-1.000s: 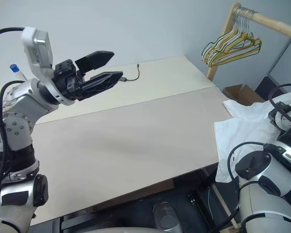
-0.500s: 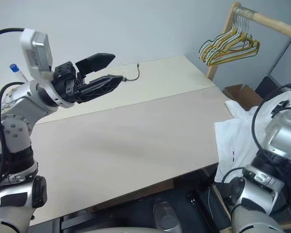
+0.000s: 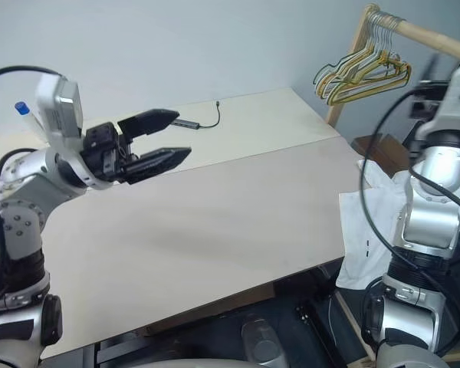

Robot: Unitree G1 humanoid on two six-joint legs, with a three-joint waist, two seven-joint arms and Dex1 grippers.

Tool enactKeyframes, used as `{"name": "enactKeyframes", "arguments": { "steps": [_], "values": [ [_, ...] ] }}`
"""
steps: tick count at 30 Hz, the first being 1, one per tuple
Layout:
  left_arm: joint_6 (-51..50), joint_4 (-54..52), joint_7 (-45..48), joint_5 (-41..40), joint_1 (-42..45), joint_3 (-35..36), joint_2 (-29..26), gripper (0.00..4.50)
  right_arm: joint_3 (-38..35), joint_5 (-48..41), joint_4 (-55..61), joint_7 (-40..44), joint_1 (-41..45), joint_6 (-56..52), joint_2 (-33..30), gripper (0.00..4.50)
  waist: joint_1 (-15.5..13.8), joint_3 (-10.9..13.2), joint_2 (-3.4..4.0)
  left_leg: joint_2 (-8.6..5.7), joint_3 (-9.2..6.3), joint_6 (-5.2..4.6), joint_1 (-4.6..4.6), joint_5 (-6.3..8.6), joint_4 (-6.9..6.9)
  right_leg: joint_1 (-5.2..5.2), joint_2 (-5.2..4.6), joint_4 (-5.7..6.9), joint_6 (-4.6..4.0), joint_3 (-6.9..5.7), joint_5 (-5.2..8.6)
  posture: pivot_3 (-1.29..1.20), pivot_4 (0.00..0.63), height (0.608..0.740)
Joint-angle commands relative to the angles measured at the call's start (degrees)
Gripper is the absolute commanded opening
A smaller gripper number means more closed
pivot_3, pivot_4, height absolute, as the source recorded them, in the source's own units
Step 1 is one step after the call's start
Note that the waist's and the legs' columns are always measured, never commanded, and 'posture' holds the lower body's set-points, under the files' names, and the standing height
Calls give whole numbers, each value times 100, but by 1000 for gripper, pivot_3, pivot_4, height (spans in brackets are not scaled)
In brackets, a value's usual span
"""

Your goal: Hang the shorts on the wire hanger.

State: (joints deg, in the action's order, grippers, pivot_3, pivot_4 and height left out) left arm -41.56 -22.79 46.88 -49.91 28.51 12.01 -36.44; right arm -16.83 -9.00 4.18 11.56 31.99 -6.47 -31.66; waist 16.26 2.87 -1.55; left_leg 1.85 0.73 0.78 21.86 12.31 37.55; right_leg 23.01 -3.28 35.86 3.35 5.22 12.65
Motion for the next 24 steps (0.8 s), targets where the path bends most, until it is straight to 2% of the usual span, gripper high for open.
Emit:
{"name": "enactKeyframes", "arguments": {
  "steps": [1,4,8,12,18,24],
  "values": [
    [588,-362,-72,836,-524,-163,-265,4500,743,-1237,166,2279,267,-457,-239,4463,-42,2,-4,0,1,0,-7,0,-8,-4,0,-1,-1,2,1,-55,0,740],
    [868,-484,-165,1203,-912,-192,-327,4500,1140,-1491,-293,3283,574,-544,-250,4463,-199,5,-8,-1,1,0,-25,0,-26,-5,5,-2,-4,9,1,-9,0,740],
    [985,-791,-206,1428,-1593,-22,-468,4500,1969,-1381,-1143,4859,963,-574,-334,4463,-507,7,-12,2,-3,0,-22,0,-33,6,10,-3,-14,1,4,41,0,740],
    [1132,-959,15,1552,-2220,65,-729,4500,2368,-1274,-1407,5753,1034,-437,-355,4463,-837,7,-12,3,0,0,-17,0,-60,23,11,-4,-30,-6,16,71,0,740],
    [1300,-981,277,1565,-2548,56,-900,4500,2399,-1208,-1360,5985,940,-404,-304,4463,-1373,7,-12,7,5,2,28,-1,-62,71,9,5,-39,-24,21,79,0,740],
    [1423,-812,343,1721,-2432,-93,-890,4500,2391,-1087,-1241,5914,792,-388,-320,4463,-1528,7,-12,9,16,3,27,-2,-61,78,10,8,-42,-21,21,64,0,740]
  ]
}}
